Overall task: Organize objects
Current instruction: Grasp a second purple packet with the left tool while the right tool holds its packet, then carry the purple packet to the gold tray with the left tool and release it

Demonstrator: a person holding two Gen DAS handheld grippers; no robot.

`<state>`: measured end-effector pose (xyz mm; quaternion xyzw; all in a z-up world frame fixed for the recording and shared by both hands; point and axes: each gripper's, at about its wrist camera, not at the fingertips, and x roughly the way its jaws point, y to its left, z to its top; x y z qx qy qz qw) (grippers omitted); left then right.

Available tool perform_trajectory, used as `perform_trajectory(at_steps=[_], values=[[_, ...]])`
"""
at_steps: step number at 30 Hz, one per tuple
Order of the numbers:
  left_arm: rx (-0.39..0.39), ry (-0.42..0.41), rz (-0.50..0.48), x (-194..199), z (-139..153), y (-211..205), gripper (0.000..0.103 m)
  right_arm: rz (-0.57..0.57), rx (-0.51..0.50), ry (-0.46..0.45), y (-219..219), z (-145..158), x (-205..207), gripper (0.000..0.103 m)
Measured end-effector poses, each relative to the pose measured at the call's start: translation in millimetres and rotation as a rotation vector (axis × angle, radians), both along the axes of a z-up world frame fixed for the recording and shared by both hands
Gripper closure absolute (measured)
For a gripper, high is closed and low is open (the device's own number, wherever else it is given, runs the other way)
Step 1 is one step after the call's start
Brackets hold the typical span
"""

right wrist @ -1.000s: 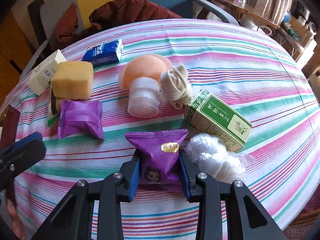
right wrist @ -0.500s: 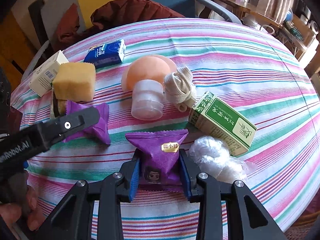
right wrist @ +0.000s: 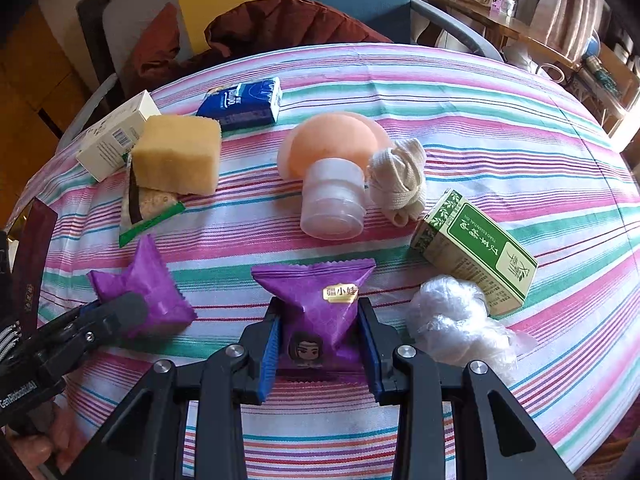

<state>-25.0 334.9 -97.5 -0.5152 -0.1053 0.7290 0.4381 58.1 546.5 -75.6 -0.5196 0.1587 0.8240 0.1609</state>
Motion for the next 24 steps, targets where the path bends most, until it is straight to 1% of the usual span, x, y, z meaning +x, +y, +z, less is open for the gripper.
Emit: perform_trajectory(at_steps=[3, 8, 11, 15, 19, 24], values=[[-0.002, 0.02, 0.002, 7.4, 1.6, -12.8, 0.068, 0.011, -0.014, 0.014, -2.8, 1.2, 0.6, 0.067], [0.019, 0.005, 0.033, 12.2, 2.1, -36.4, 0.068, 0.053, -0.029, 0.04, -15.4, 2.1, -0.2, 0.067], [0.026, 0.002, 0.044, 13.9, 4.6, -48.9, 0.068, 0.084, -0.064, 0.067, -26.1, 0.9, -3.4, 0.067], [0.064, -0.013, 0.073, 15.9, 9.8, -72.5, 0.068, 0.142, -0.078, 0.09, -45.2, -2.4, -13.5, 0.067], [0.093, 0.007, 0.104, 16.1, 22.5, -94.1, 0.068, 0.197, -0.077, 0.11, -59.0, -2.1, -13.7, 0.067], [0.124, 0.039, 0.18, 7.5, 41.5, -128.6, 0.068, 0.238, -0.065, 0.127, -68.7, -2.2, -13.1, 0.067]])
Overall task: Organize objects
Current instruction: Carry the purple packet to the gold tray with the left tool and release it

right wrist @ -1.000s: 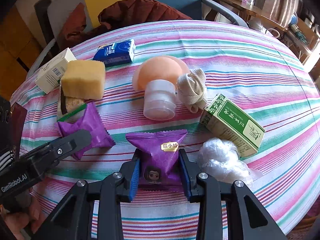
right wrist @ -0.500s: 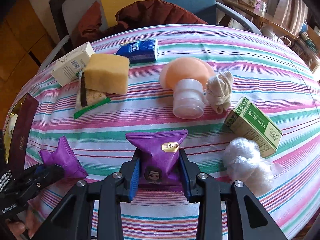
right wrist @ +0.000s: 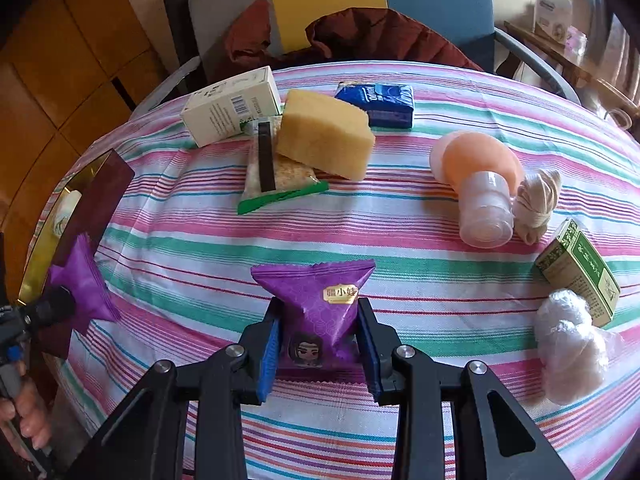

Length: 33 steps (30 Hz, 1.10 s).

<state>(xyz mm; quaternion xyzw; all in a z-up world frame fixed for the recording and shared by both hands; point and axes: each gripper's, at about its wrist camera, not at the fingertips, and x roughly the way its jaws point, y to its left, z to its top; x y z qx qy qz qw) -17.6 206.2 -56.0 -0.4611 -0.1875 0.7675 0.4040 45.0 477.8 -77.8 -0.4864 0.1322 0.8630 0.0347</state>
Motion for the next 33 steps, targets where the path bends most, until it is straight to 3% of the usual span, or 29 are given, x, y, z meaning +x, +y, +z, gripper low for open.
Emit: perform_trajectory(at_steps=[11, 19, 24, 28, 33], values=[[0.029, -0.035, 0.253, -51.4, 10.8, -90.6, 0.068, 0.068, 0.081, 0.087, -28.0, 9.8, -1.2, 0.067], [-0.039, -0.125, 0.445, -101.2, -0.7, -141.9, 0.068, 0.127, 0.076, 0.111, -42.7, 9.3, -2.4, 0.067], [-0.094, -0.188, 0.517, -129.6, -10.9, -155.9, 0.068, 0.142, 0.074, 0.129, -45.1, 11.9, -1.8, 0.067], [-0.091, -0.222, 0.568, -142.5, -16.9, -164.3, 0.054, 0.151, 0.075, 0.135, -47.0, 11.9, -1.9, 0.067], [-0.057, -0.202, 0.578, -142.1, -13.2, -167.2, 0.051, 0.173, 0.083, 0.152, -50.7, 13.4, -1.6, 0.067]])
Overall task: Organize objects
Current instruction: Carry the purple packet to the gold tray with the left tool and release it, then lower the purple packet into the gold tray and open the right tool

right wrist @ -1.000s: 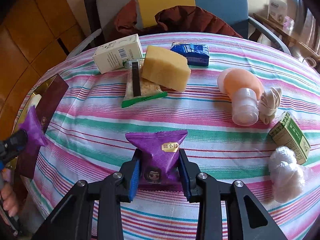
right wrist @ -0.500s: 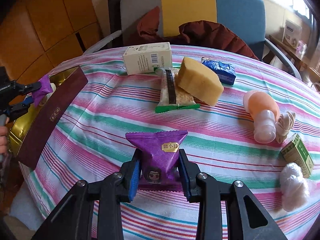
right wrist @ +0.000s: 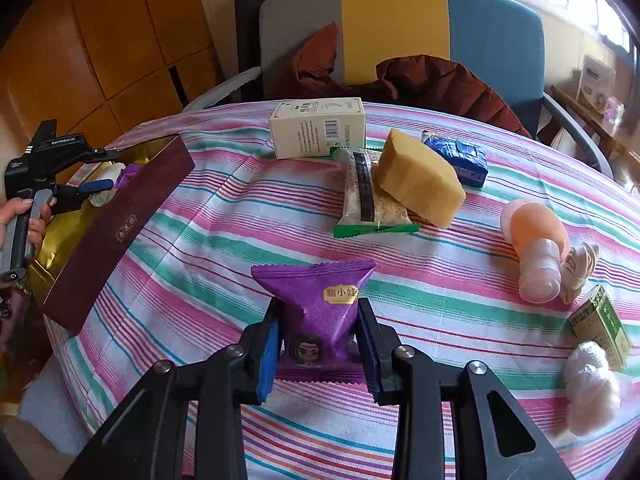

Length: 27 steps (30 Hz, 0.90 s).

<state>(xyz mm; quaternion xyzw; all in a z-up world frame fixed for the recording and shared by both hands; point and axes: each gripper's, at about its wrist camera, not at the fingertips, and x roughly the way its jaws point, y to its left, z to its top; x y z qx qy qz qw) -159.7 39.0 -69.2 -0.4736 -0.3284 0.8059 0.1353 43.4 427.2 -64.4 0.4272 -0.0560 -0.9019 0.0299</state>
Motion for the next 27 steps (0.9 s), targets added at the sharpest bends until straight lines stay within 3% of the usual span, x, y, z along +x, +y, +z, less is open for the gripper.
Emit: perform_trajectory(at_steps=[10, 17, 22, 27], values=[[-0.033, 0.111, -0.135, 38.4, 17.2, 12.1, 0.049, 0.05, 0.018, 0.001, -16.5, -3.6, 0.6, 0.067], [-0.122, 0.165, -0.189, 66.7, 28.8, 14.8, 0.048, 0.035, -0.038, -0.004, -33.1, 0.7, -5.6, 0.067], [-0.201, 0.21, -0.223, 89.1, 34.5, 14.6, 0.048, 0.069, -0.095, 0.012, -64.6, 10.8, -24.9, 0.067], [-0.184, 0.199, -0.231, 99.2, 29.8, 7.9, 0.048, 0.152, -0.103, 0.059, -114.3, 32.0, -53.5, 0.067]])
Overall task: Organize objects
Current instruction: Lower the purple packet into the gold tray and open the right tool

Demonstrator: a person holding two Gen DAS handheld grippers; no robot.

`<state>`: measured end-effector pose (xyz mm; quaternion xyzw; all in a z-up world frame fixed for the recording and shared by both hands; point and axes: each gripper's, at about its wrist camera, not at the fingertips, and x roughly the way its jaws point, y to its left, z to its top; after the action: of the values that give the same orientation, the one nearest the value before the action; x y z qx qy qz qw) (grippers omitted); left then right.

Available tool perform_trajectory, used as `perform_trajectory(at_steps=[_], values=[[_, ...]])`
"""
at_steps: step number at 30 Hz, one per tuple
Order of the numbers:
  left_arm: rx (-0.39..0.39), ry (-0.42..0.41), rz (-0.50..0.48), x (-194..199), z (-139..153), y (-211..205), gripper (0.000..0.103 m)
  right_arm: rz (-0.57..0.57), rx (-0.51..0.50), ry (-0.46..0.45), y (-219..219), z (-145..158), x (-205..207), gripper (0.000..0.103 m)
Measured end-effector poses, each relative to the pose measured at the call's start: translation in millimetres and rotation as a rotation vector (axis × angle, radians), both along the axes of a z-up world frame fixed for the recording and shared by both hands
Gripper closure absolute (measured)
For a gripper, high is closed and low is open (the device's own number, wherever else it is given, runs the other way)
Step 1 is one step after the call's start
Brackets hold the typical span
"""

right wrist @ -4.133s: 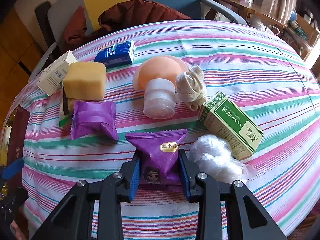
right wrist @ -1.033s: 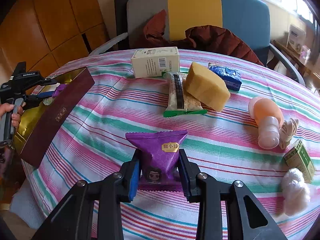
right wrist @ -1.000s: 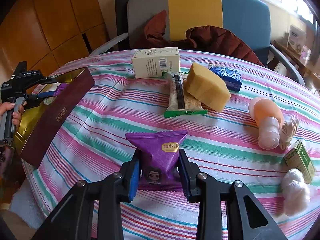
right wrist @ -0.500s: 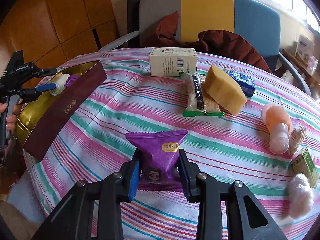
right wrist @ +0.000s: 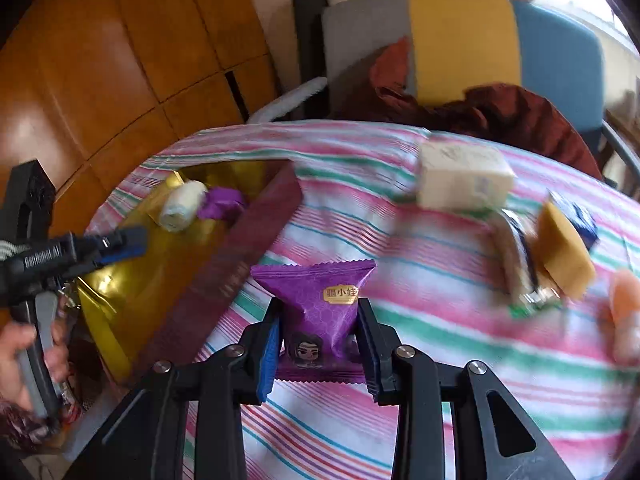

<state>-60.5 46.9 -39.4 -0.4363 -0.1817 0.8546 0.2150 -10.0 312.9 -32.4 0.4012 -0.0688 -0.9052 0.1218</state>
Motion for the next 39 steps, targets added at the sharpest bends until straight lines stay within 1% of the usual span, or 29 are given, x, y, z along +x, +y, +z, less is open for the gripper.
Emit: perform_trajectory(at_steps=[3, 7, 9, 12, 17, 19, 21, 23, 25, 28, 35, 39], values=[[-0.008, -0.008, 0.01, 3.1, -2.7, -3.4, 0.048, 0.043, -0.008, 0.019, -29.4, 11.2, -18.5, 0.067], [-0.007, -0.011, 0.032, 7.7, -4.4, -10.2, 0.048, 0.07, 0.008, 0.028, -63.8, 19.0, -43.7, 0.067], [-0.015, -0.014, 0.04, 8.8, -3.5, -11.4, 0.048, 0.083, 0.031, 0.033, -79.6, 21.4, -58.0, 0.067], [-0.006, -0.026, 0.046, 9.2, -4.2, -13.6, 0.048, 0.087, 0.09, 0.025, -97.6, 19.1, -82.4, 0.067], [0.0, -0.03, 0.049, 9.3, -2.6, -15.1, 0.048, 0.058, 0.186, 0.009, -110.5, 9.7, -112.7, 0.067], [0.001, -0.031, 0.045, 9.1, -2.5, -14.4, 0.048, 0.027, 0.218, 0.013, -111.2, 6.1, -120.5, 0.063], [-0.002, -0.032, 0.04, 8.9, -2.5, -13.2, 0.048, 0.005, 0.218, 0.012, -107.9, 3.9, -125.5, 0.059], [-0.001, -0.034, 0.036, 9.4, -2.5, -12.4, 0.048, -0.027, 0.198, 0.028, -101.6, 5.5, -123.9, 0.055], [-0.005, -0.031, 0.034, 10.0, -2.2, -11.0, 0.048, -0.041, 0.156, 0.052, -91.1, 8.0, -119.3, 0.047], [-0.004, -0.032, 0.029, 10.5, -3.1, -8.7, 0.048, -0.059, 0.14, 0.082, -81.3, 13.2, -106.1, 0.039], [-0.016, -0.01, 0.004, 17.2, -0.2, 0.8, 0.048, -0.061, 0.132, 0.106, -66.7, 15.4, -69.0, 0.033], [-0.02, 0.005, -0.019, 21.3, 3.2, 8.0, 0.048, -0.072, 0.13, 0.1, -58.2, 10.7, -46.8, 0.03]])
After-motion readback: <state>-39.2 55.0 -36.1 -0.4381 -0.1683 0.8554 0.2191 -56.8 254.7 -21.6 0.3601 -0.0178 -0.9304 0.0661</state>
